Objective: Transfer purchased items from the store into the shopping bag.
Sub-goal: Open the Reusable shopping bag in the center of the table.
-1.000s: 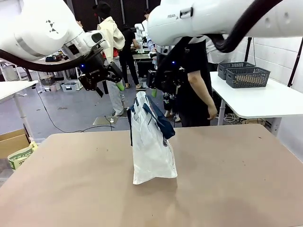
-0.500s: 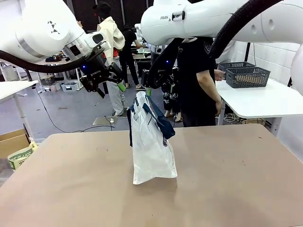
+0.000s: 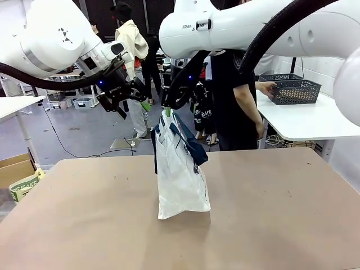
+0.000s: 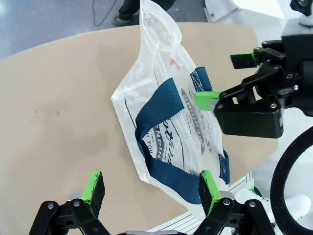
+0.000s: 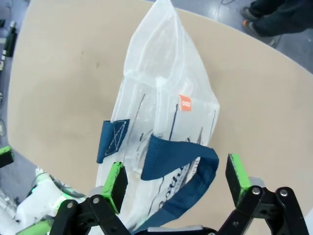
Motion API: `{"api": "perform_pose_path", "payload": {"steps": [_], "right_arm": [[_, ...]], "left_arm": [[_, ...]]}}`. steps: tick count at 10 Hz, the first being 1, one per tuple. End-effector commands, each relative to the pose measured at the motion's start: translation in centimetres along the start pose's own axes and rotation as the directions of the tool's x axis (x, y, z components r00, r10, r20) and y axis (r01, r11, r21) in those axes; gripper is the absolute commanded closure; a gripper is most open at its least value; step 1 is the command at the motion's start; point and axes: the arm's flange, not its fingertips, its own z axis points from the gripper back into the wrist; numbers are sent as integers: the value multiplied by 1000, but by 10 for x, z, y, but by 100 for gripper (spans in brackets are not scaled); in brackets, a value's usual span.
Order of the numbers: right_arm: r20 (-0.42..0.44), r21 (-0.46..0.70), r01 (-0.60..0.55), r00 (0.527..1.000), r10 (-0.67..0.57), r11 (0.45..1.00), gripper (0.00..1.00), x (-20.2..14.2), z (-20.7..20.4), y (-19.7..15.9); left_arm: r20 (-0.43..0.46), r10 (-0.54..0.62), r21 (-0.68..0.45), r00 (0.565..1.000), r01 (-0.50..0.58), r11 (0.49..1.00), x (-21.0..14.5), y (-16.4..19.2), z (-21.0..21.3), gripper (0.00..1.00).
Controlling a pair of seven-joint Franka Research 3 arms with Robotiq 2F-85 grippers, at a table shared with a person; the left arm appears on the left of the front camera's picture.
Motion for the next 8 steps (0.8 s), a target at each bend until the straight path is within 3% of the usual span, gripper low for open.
{"api": "perform_pose_path", "payload": {"steps": [1, 5, 7, 8], "right_arm": [[-14, 4, 9, 1000, -9, 1000, 0, 15, 1, 8], [-79, -31, 23, 997, -26, 999, 0, 6, -12, 11], [-105, -37, 27, 994, -31, 999, 0, -1, -16, 9], [-108, -39, 38, 993, -42, 999, 0, -4, -18, 6]], "left_arm": [[9, -21, -49, 1000, 22, 999, -5, 10, -6, 0], [-10, -57, -80, 998, 56, 995, -4, 9, -17, 0], [-20, -26, -66, 999, 25, 998, 1, 3, -27, 0], [-52, 44, -65, 998, -47, 997, 5, -3, -35, 0]]}}
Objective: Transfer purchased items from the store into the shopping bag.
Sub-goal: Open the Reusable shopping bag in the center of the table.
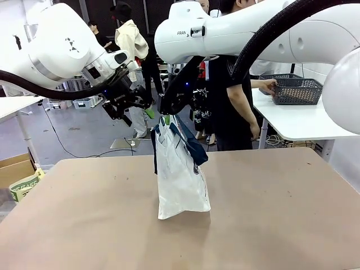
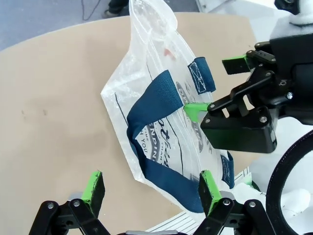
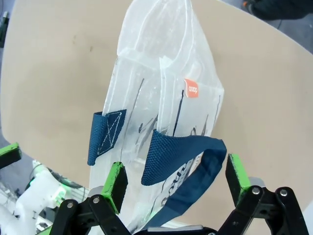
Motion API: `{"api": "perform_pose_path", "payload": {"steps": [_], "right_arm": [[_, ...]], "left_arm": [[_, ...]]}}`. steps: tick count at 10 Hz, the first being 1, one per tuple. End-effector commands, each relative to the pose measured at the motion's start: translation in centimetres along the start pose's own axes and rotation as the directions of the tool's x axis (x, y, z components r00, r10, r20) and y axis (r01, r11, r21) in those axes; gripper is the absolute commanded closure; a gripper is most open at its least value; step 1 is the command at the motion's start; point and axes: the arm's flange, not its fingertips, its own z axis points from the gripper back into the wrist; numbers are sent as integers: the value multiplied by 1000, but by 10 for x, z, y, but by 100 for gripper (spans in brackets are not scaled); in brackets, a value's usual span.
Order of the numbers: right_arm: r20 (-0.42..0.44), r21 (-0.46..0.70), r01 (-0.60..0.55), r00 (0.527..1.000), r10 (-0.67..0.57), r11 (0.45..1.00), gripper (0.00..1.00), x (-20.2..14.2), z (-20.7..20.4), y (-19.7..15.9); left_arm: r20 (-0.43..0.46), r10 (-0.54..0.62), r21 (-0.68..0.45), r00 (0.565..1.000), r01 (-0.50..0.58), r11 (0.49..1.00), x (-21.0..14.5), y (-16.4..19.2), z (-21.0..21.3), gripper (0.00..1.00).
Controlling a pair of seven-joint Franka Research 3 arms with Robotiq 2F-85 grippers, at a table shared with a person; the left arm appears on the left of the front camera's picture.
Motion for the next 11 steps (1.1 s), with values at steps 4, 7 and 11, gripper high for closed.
{"api": "perform_pose_path", "payload": {"steps": [4, 7, 11], "right_arm": [[-36, -13, 47, 998, -47, 999, 0, -7, -5, -7], [-49, -13, 52, 997, -52, 999, 0, -8, -9, -12], [-49, 21, -32, 998, 33, 999, 37, -18, -18, -10]], "left_arm": [[-67, 121, -73, 990, -126, 989, 10, -21, -19, 0], [-103, 103, -63, 989, -110, 992, 4, -20, -30, 0], [-85, 93, -10, 992, -94, 995, 0, -12, -42, 39]]}}
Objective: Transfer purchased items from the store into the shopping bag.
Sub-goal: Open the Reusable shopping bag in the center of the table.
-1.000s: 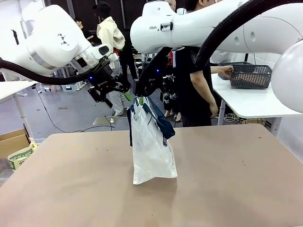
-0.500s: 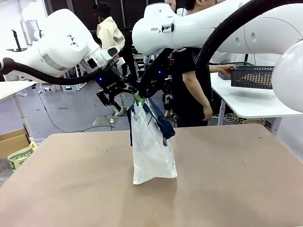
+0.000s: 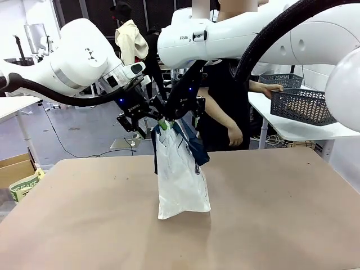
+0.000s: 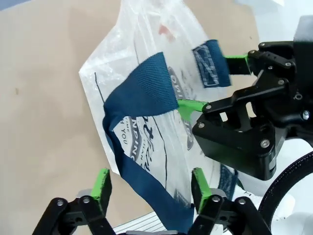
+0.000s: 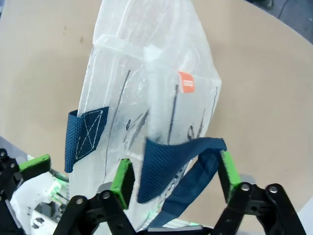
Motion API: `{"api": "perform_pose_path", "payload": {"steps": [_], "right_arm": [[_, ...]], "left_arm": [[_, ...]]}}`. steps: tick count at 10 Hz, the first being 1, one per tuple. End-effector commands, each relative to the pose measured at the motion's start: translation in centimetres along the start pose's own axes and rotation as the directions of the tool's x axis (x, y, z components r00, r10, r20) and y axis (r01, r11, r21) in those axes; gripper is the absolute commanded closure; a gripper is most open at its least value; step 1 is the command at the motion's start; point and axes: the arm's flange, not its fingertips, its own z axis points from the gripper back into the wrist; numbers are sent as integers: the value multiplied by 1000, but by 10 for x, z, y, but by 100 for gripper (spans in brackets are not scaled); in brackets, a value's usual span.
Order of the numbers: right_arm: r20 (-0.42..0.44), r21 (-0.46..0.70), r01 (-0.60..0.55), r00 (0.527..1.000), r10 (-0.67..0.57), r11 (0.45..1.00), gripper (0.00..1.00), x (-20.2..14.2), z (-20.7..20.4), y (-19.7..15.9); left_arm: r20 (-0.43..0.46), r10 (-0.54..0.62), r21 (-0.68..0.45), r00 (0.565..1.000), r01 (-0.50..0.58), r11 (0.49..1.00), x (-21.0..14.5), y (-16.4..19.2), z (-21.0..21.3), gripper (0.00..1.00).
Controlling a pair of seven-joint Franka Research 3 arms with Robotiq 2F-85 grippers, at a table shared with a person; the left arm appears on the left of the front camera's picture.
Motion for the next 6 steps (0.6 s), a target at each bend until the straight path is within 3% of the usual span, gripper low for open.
{"api": "perform_pose_path", "payload": {"steps": [1, 3, 6], "right_arm": [[-14, 25, -26, 1000, 26, 999, 57, -14, -3, -2], [-40, 12, -28, 999, 28, 1000, 97, -21, -5, -2], [-38, 7, -19, 999, 19, 1000, 100, -39, -3, -9]], "left_arm": [[24, -7, 32, 1000, 6, 999, -1, 4, 0, 59], [24, 0, 40, 1000, -1, 999, -3, 8, -1, 98], [34, 7, 61, 999, -9, 998, -10, 18, -1, 100]]}}
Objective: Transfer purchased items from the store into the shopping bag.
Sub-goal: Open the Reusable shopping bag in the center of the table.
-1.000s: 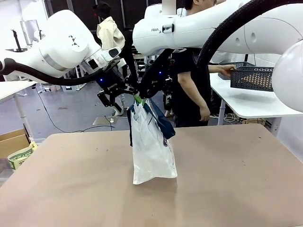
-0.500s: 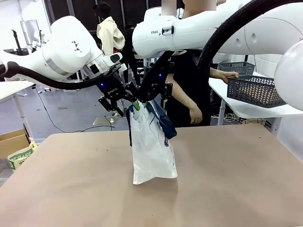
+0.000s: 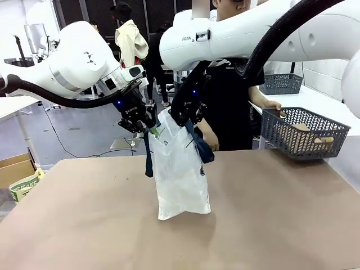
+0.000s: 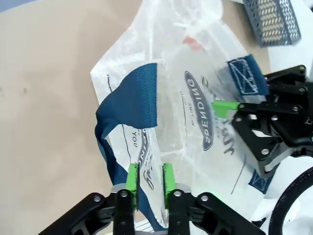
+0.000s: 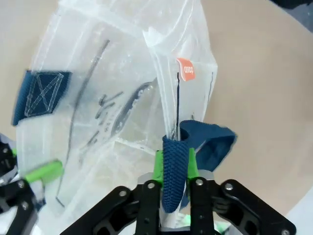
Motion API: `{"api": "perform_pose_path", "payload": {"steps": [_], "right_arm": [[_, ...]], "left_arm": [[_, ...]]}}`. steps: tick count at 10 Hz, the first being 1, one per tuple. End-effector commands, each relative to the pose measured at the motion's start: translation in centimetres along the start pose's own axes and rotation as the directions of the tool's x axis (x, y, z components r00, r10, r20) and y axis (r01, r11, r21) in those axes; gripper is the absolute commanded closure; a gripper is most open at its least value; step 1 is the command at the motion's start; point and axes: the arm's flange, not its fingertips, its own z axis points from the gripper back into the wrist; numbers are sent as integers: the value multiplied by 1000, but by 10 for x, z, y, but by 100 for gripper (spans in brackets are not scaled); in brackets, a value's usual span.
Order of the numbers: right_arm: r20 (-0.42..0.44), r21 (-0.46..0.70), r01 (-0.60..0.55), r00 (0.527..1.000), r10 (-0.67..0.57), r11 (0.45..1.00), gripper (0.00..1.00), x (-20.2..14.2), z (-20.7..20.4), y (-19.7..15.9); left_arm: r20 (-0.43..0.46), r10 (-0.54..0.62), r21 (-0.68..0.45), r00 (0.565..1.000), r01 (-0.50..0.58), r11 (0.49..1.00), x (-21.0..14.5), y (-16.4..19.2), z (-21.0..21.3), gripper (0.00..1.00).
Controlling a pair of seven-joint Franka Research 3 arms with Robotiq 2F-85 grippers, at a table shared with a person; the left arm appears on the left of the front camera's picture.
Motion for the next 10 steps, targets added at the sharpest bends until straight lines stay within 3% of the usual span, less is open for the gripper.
{"api": "perform_pose_path", "payload": {"steps": [1, 5, 10], "right_arm": [[18, -7, -13, 1000, 13, 1000, 100, -25, 0, -9], [85, -57, -59, 994, 64, 997, 100, -56, 6, -22], [203, -206, -203, 948, 245, 957, 100, -85, 3, -49]], "left_arm": [[24, -11, 55, 1000, 10, 998, -14, 10, 1, 100], [77, -9, 141, 997, -2, 990, -40, 11, 10, 100], [280, -65, 255, 958, -9, 967, -59, 5, 12, 100]]}}
